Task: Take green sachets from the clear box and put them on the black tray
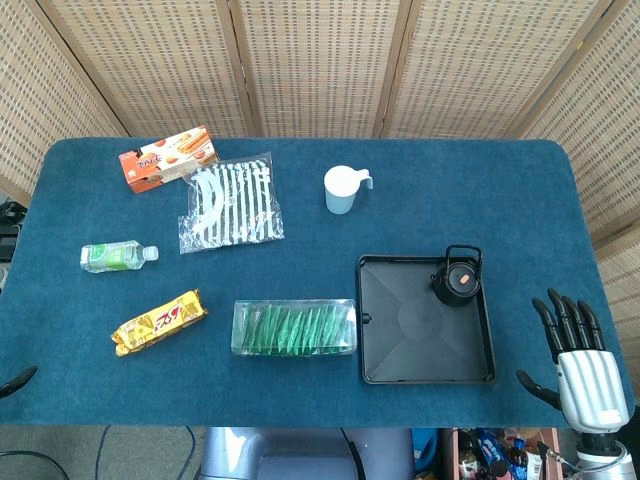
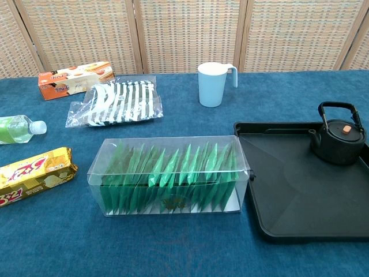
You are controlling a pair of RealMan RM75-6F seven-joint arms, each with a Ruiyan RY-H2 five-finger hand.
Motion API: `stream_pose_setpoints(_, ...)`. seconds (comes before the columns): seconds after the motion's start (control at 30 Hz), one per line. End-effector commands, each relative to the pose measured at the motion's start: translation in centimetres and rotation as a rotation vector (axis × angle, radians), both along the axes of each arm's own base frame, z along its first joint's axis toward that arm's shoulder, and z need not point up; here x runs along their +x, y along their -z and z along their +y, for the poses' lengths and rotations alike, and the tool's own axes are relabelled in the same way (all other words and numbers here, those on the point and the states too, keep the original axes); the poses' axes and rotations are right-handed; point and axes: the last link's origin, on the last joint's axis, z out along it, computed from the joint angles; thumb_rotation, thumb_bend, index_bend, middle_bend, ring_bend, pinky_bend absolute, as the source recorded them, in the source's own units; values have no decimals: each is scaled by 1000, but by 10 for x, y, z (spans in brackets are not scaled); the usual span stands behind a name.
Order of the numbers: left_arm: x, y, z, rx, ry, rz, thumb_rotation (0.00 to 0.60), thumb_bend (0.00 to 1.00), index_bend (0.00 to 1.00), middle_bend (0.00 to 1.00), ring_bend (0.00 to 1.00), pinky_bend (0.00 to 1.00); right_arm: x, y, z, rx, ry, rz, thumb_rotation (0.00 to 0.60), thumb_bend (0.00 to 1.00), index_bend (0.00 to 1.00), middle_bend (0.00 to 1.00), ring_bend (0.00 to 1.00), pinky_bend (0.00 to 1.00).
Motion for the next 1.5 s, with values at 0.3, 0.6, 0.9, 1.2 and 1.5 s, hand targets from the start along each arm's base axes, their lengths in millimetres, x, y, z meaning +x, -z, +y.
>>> stream_pose_setpoints(0.3, 0, 1, 1, 0, -1, 2, 600, 101, 0, 0, 0, 0, 1, 6, -2, 34, -4, 4, 600, 1, 0, 0, 0, 0)
stream_pose_setpoints(0.6, 1, 3, 11, 20, -2, 21, 600, 101, 0, 0, 0, 0, 47, 35, -57, 333, -202, -21, 600, 1, 57, 0, 0, 0)
stream_pose_setpoints(0.9, -4, 8, 20, 27, -38, 36, 600, 100, 0, 0, 0, 0, 134, 89, -115, 573, -377, 12, 600, 1, 86, 0, 0, 0)
stream_pose_setpoints(1.2, -9, 9, 27, 22, -72, 44, 600, 101, 0, 0, 0, 0, 194, 142, -134, 703, -443, -22, 600, 27, 112, 0, 0, 0)
stream_pose_setpoints(1.5, -10, 13, 31, 9, -87, 52, 600, 102, 0, 0, 0, 0, 217, 179, -144, 713, -427, 34, 600, 98, 146, 0, 0, 0)
